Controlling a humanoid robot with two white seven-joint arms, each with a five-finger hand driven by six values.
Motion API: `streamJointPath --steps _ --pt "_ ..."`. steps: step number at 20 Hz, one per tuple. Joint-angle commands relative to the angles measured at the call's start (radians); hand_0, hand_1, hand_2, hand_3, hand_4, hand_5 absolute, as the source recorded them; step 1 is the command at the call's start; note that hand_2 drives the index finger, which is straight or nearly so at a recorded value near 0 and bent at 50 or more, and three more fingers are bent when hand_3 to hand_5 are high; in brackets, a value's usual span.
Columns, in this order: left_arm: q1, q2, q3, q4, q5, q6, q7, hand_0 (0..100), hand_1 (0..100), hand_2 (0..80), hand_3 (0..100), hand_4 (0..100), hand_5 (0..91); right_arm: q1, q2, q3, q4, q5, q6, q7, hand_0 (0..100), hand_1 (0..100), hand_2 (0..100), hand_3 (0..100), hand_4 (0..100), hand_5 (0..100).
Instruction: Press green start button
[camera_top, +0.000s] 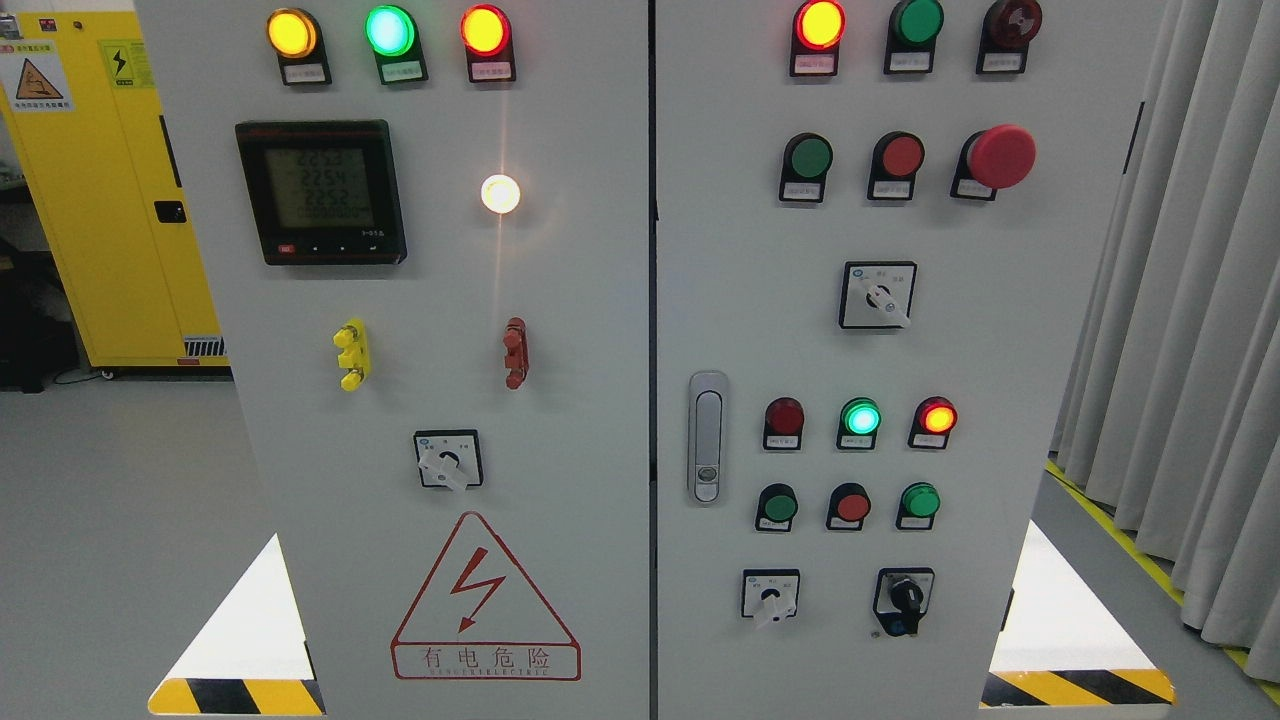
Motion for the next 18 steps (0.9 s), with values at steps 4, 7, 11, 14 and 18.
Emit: streamJointPath --steps 4,7,11,14,18 --pt "0.012 0.001 0.0 -0.012 0.0 0.0 0.0 12 56 0.0 0 0 0.0 -0.001 0.001 -0.001 0.0 0.0 -0.001 -0.005 16 39 0 0 0 0" --pt "0.012 0.001 0.0 -0.012 0.0 0.0 0.0 12 56 0.0 0 0 0.0 -0.001 0.001 -0.001 0.0 0.0 -0.001 -0.005 16 39 0 0 0 0" --pt "0.012 -0.004 0.0 -0.012 0.0 0.0 0.0 12 56 0.0 0 0 0.0 0.012 0.001 0.008 -0.098 0.003 -0.032 -0.002 16 39 0 0 0 0" --pt "0.011 -0.008 0.0 -0.014 0.0 0.0 0.0 12 56 0.0 0 0 0.0 0.117 0.002 0.012 -0.303 0.006 -0.171 0.001 16 39 0 0 0 0" --pt "0.012 -0.013 0.002 -0.014 0.0 0.0 0.0 12 56 0.0 0 0 0.0 0.138 0.002 0.043 -0.463 0.006 -0.222 0.001 15 40 0 0 0 0"
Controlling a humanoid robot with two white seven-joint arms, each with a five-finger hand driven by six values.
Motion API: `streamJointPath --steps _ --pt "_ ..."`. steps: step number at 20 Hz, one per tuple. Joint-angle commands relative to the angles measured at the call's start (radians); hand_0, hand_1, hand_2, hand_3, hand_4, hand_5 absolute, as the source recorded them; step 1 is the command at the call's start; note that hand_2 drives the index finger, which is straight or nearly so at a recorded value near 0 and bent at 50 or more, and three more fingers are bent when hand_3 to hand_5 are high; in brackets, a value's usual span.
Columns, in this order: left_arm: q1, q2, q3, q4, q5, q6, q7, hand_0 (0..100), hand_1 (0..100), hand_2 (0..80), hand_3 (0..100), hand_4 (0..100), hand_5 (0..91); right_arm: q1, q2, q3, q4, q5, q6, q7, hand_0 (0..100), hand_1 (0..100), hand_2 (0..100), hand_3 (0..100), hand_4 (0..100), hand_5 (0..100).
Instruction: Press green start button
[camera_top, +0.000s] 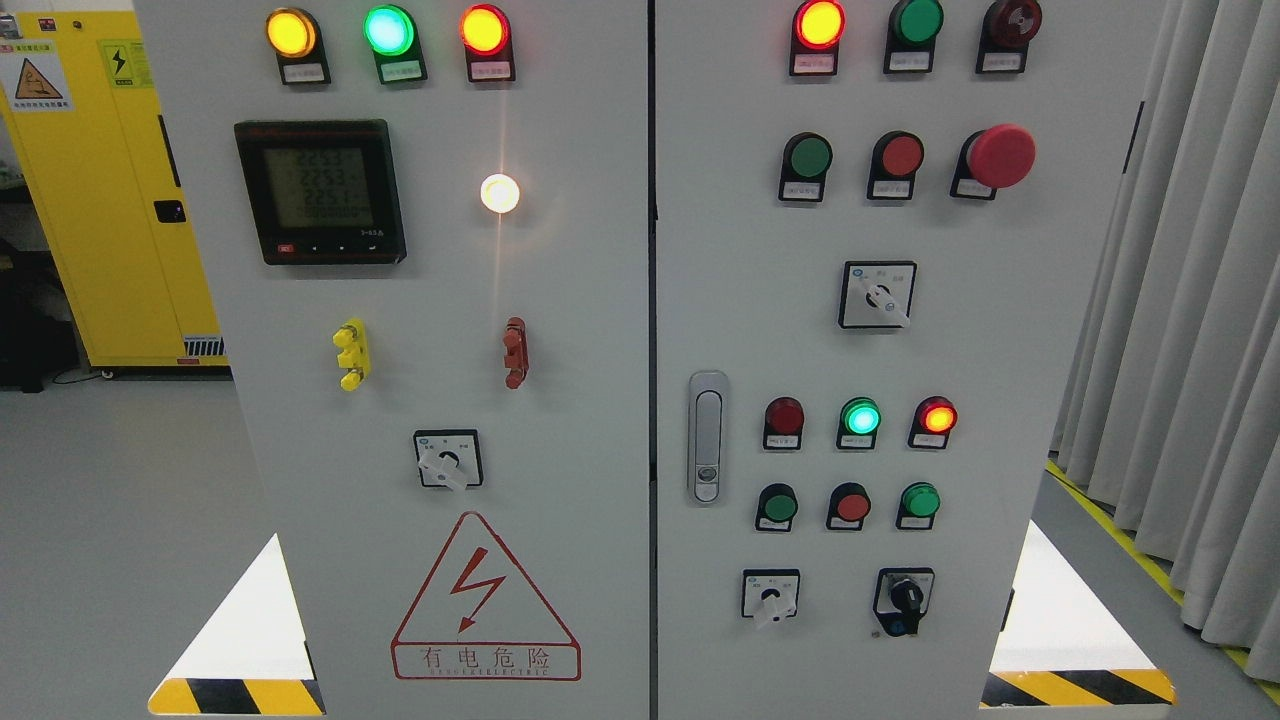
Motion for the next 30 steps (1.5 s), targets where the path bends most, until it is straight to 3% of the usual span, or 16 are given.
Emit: streamJointPath --steps 1,9,14,17,18,20,24,28,29,30 --pt "0.011 0.003 0.001 -0.015 0.0 0.0 0.0 12 56 0.0 0 0 0.0 0.058 0.001 0.041 -0.33 0.001 -0.068 0.007 15 41 0 0 0 0" --pt "0.011 -0.033 0.001 -0.018 0.0 0.0 0.0 12 56 0.0 0 0 0.0 0.072 -0.001 0.072 -0.464 0.006 -0.372 0.004 16 47 0 0 0 0" --pt "0.011 -0.05 0.001 -0.017 0.0 0.0 0.0 12 56 0.0 0 0 0.0 0.144 0.001 0.072 -0.672 0.006 -0.447 0.006 17 48 0 0 0 0" --pt "0.011 -0.066 0.001 -0.023 0.0 0.0 0.0 12 56 0.0 0 0 0.0 0.17 0.001 0.073 -0.792 0.021 -0.504 0.006 18 51 0 4 6 3" --pt "0.011 -0.07 0.001 -0.023 0.0 0.0 0.0 12 56 0.0 0 0 0.0 0.182 0.001 0.07 -0.832 0.046 -0.515 0.006 18 53 0 12 16 11" --pt "0.011 -0.07 0.001 -0.023 0.0 0.0 0.0 12 56 0.0 0 0 0.0 0.195 -0.001 0.061 -0.889 0.115 -0.552 0.007 18 55 0 21 24 17" --pt "0.011 -0.077 0.001 -0.023 0.0 0.0 0.0 12 56 0.0 0 0 0.0 0.189 -0.01 0.059 -0.958 0.234 -0.638 0.003 20 57 0 30 32 26" --pt "0.009 -0.086 0.0 -0.026 0.0 0.0 0.0 12 56 0.0 0 0 0.0 0.184 -0.001 -0.022 -1.068 0.265 -0.639 0.004 20 58 0 34 37 30" --pt "0.009 -0.091 0.0 -0.026 0.0 0.0 0.0 12 56 0.0 0 0 0.0 0.184 0.001 -0.035 -1.109 0.267 -0.639 0.003 19 61 0 53 53 42" --pt "0.009 -0.102 0.001 -0.026 0.0 0.0 0.0 12 56 0.0 0 0 0.0 0.184 -0.001 -0.039 -1.148 0.273 -0.639 0.003 18 61 0 53 53 42"
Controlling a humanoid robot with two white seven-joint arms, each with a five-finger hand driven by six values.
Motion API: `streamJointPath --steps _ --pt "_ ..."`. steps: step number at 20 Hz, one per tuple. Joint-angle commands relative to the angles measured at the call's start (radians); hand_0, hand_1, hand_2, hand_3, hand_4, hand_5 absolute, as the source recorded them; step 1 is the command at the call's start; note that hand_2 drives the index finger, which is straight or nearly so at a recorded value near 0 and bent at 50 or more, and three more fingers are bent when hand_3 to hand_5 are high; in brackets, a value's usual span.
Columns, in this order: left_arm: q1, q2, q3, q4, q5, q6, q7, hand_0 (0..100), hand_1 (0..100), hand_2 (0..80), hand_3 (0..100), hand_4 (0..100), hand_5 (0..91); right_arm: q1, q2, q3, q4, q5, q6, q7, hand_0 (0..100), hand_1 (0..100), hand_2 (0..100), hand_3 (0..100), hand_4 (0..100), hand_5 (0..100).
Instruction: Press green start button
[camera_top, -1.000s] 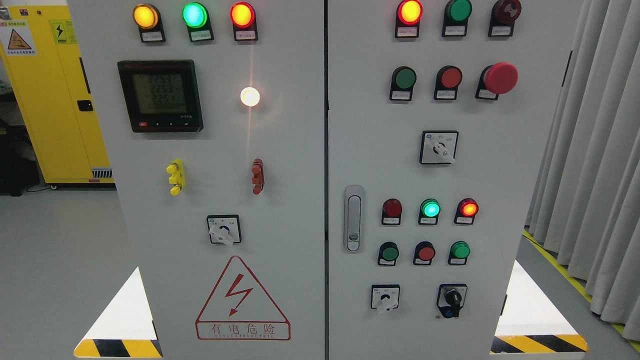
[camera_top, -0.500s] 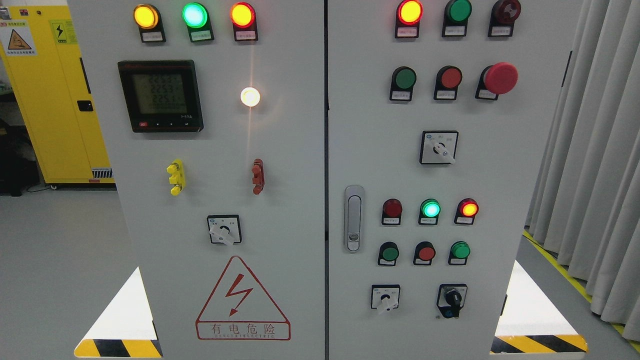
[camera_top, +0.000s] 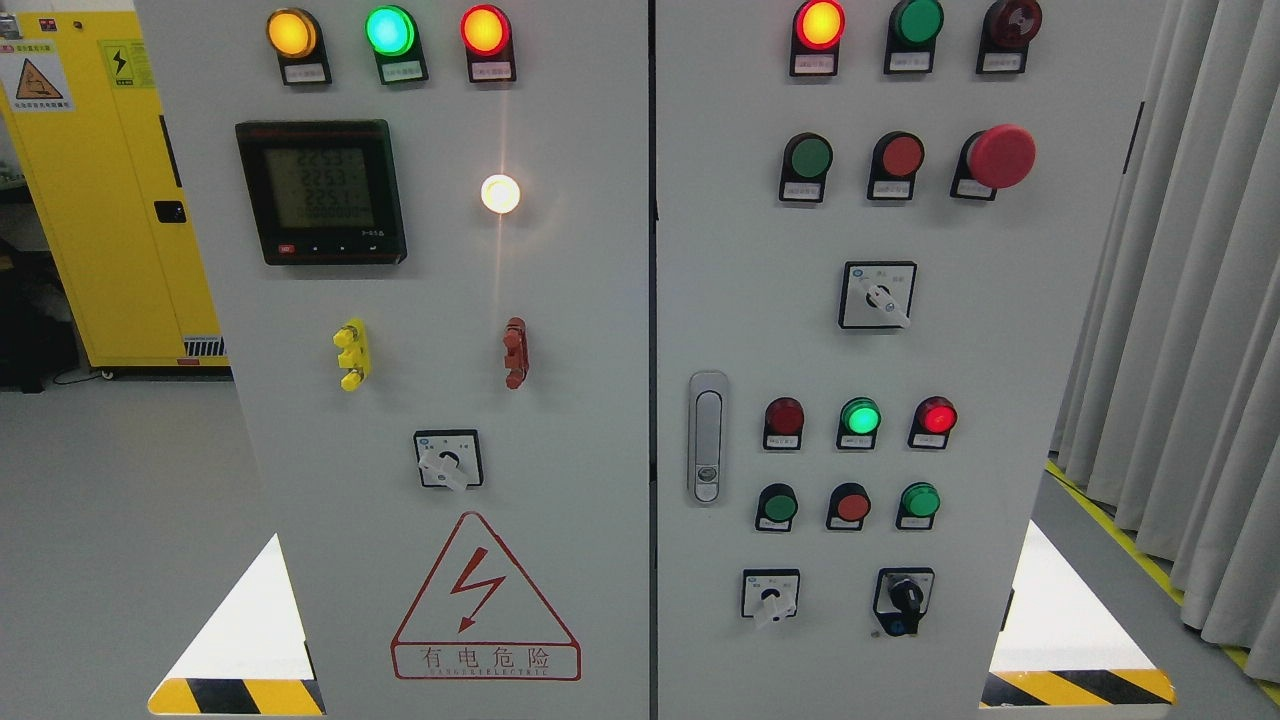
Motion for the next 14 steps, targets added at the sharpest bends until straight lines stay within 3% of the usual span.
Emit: streamJointPath --steps 1,5,8,14 --pt "0.009 -0.039 0.001 -0.026 -0.002 -0.001 0.001 12 56 0.0 0 0 0.0 0.001 0.001 -0.087 -0.363 0.082 -0.006 -0.001 18 63 0 59 59 49" --pt "0.009 -0.053 -0.001 -0.025 0.0 -0.002 0.001 12 56 0.0 0 0 0.0 -0.068 0.001 -0.152 -0.49 0.263 -0.015 -0.003 24 68 0 67 69 62" --pt "0.009 -0.059 -0.001 -0.025 0.0 -0.002 0.001 12 56 0.0 0 0 0.0 -0.131 0.003 -0.153 -0.553 0.362 -0.03 -0.004 27 72 0 70 73 68" --pt "0.009 -0.059 -0.004 -0.026 -0.002 -0.001 0.001 12 56 0.0 0 0 0.0 -0.229 0.003 -0.155 -0.648 0.532 -0.029 -0.008 27 76 0 71 77 73"
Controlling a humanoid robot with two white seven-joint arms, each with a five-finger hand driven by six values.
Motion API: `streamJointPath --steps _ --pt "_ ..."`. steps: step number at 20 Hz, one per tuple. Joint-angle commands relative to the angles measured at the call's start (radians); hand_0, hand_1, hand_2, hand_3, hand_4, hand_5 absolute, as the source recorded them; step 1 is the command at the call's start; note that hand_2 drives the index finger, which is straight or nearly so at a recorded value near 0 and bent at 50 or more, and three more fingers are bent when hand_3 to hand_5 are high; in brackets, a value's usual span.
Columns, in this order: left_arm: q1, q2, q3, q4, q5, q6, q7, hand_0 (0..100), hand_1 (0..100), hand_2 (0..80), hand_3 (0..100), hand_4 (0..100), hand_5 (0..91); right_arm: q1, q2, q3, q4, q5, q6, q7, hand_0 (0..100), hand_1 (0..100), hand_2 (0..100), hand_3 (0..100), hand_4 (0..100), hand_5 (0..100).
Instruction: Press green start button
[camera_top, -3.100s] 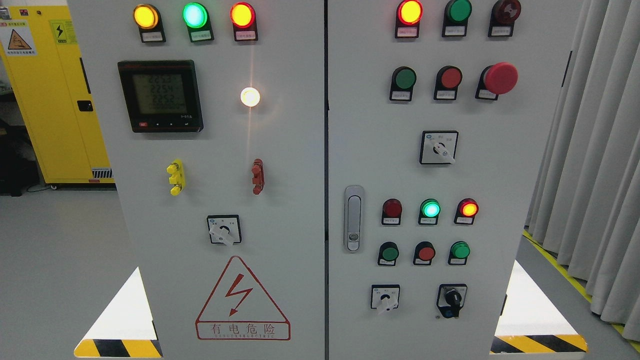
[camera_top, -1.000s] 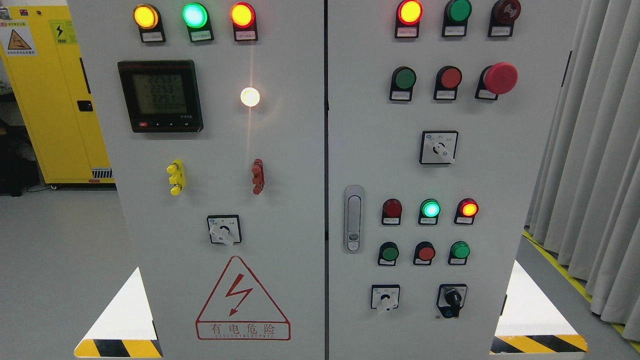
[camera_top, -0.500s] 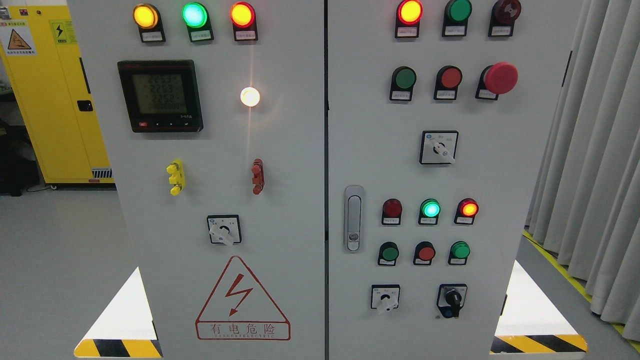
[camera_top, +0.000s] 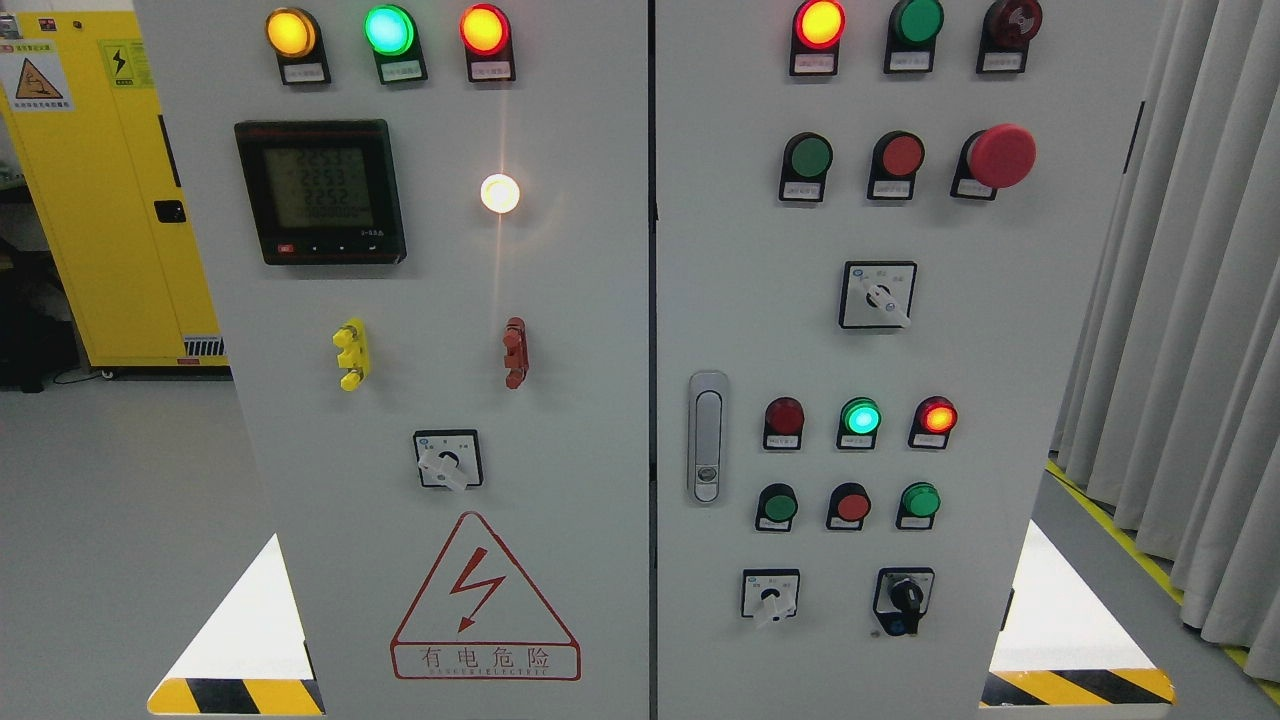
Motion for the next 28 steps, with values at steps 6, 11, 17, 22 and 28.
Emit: streamJointPath --steps 6,11,17,22,28 --pt "0.009 -0.019 -0.003 -0.028 -0.001 -0.007 0.001 12 56 0.0 0 0 0.0 -0.206 0.001 -0.068 -0.295 0.299 0.002 -0.003 25 78 0 71 75 72" --pt "0.009 -0.021 -0.003 -0.028 -0.001 -0.007 0.001 12 56 0.0 0 0 0.0 -0.296 0.003 -0.066 -0.321 0.35 0.01 0.005 24 79 0 67 72 73" --pt "0.009 -0.021 -0.003 -0.028 -0.001 -0.007 0.001 12 56 0.0 0 0 0.0 -0.345 0.02 -0.06 -0.319 0.445 0.071 0.01 29 80 0 66 66 70" --pt "0.009 -0.021 -0.003 -0.028 -0.001 -0.005 0.001 12 56 0.0 0 0 0.0 -0.381 0.026 -0.049 -0.316 0.474 0.076 0.037 30 80 0 66 64 69" --pt "0.009 -0.021 -0.003 -0.028 -0.001 -0.007 0.001 12 56 0.0 0 0 0.0 -0.42 0.046 -0.048 -0.287 0.476 0.079 0.089 31 80 0 66 66 69"
